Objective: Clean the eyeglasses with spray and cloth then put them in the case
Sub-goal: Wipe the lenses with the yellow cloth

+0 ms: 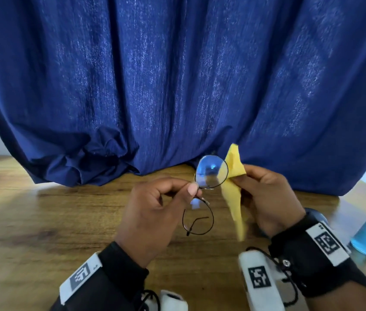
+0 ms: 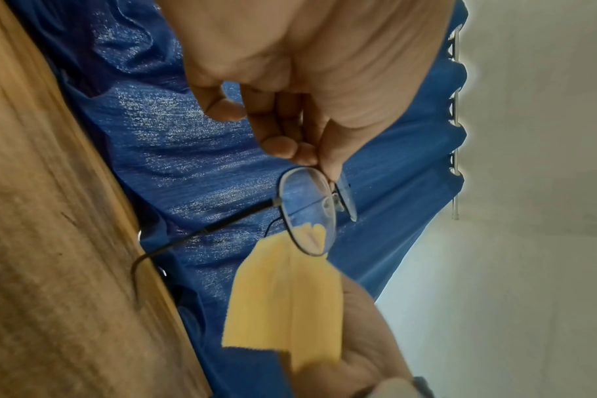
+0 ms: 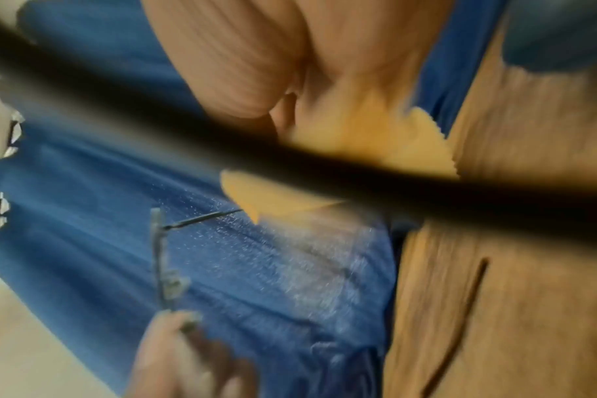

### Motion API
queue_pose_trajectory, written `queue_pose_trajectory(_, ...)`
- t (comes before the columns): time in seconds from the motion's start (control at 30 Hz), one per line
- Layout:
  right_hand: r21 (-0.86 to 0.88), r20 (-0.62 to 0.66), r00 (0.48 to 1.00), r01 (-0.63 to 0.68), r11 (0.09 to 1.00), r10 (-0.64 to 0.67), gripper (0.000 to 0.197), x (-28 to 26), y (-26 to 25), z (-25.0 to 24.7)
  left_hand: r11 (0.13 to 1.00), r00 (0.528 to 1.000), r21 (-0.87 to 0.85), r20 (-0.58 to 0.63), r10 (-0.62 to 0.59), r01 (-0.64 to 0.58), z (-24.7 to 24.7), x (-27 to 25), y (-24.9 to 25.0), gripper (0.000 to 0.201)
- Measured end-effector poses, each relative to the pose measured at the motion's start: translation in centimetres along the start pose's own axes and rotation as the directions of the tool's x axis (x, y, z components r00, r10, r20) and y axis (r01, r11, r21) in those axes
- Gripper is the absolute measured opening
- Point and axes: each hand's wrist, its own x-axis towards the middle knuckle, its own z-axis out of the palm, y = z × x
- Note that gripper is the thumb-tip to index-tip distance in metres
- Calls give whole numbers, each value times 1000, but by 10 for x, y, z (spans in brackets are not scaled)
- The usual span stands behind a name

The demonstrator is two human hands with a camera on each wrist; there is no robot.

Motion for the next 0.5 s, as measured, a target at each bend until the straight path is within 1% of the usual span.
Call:
queue_pose_trajectory(0.03, 79, 68, 997, -28, 996, 23, 16, -1, -1, 3, 1000, 1000, 24, 6, 6, -6, 0, 0, -1, 13)
queue_pose_trajectory(0.13, 261, 231, 973, -66, 963, 4, 38, -7, -7, 9, 997, 1000, 77, -17, 4, -2, 0, -1, -2, 12)
queue_pose_trajectory(0.2, 303, 300, 954, -109, 947, 13, 47, -10, -7, 12, 997, 999, 73, -48, -11, 14, -1, -1, -1, 11)
queue_pose_trajectory(0.3, 241, 312, 949, -127, 962, 47, 54, -11, -5, 14, 998, 997, 58, -74, -20, 25, -2, 0, -1, 10)
queue_pose_trajectory(0.43, 399, 247, 969, -132, 907, 33, 55, -8, -7, 14, 995, 999, 98, -54, -10, 15, -2, 1, -1, 10)
queue_pose_trajectory(0.5, 344, 279, 959, -152, 927, 53, 60, -10, -4, 18, 994, 998, 105, -60, -9, 15, -2, 1, -2, 9)
